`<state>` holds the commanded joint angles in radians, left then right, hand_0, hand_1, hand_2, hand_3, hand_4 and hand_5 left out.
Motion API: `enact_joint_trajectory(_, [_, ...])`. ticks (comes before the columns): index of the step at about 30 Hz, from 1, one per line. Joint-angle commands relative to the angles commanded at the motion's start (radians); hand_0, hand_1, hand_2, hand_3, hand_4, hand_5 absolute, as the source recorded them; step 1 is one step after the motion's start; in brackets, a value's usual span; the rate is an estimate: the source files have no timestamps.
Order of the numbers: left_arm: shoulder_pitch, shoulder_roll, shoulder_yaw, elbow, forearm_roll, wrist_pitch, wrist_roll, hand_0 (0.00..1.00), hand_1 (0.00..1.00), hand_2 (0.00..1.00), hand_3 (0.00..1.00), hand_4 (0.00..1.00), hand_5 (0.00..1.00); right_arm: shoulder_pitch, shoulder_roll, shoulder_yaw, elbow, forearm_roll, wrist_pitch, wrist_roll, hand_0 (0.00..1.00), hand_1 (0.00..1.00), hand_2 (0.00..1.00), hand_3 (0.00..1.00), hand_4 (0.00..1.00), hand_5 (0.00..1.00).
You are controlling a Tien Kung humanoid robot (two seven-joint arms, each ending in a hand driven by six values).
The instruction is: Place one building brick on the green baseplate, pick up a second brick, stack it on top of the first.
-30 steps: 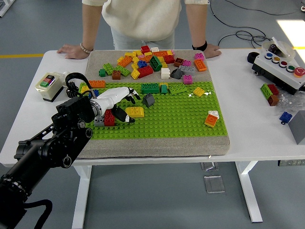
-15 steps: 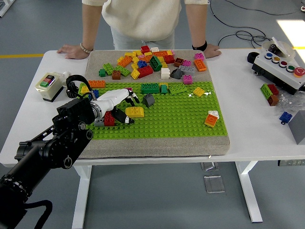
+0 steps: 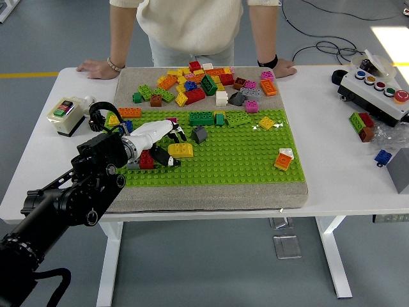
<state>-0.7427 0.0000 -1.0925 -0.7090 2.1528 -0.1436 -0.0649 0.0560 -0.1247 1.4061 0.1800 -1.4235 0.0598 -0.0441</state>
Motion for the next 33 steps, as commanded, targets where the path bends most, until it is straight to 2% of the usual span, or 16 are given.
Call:
enact_joint_trajectory(9, [-0.005, 0.000, 0.002, 0.009, -0.004, 0.009, -0.001, 0.768, 0.701, 0.589, 0.591, 0.835, 0.061, 0.001, -0.001, 0.003, 0.000, 0.000, 0.000, 0.000, 0.759, 0.687, 0.733, 0.754, 0.998, 0.505])
enact_joint_trajectory(10, [-0.004, 0.000, 0.003, 0.011, -0.004, 0.010, -0.001, 0.761, 0.694, 0.581, 0.574, 0.808, 0.050, 0.001, -0.001, 0.003, 0.000, 0.001, 0.000, 0.000, 0.759, 0.687, 0.734, 0.754, 0.998, 0.505])
enact_joint_trajectory(33, [-0.008, 0.000, 0.005, 0.022, -0.023, 0.033, 0.009, 0.738, 0.643, 0.565, 0.555, 0.775, 0.031, 0.002, -0.001, 0.007, 0.000, 0.001, 0.000, 0.000, 0.759, 0.688, 0.733, 0.754, 0.998, 0.506])
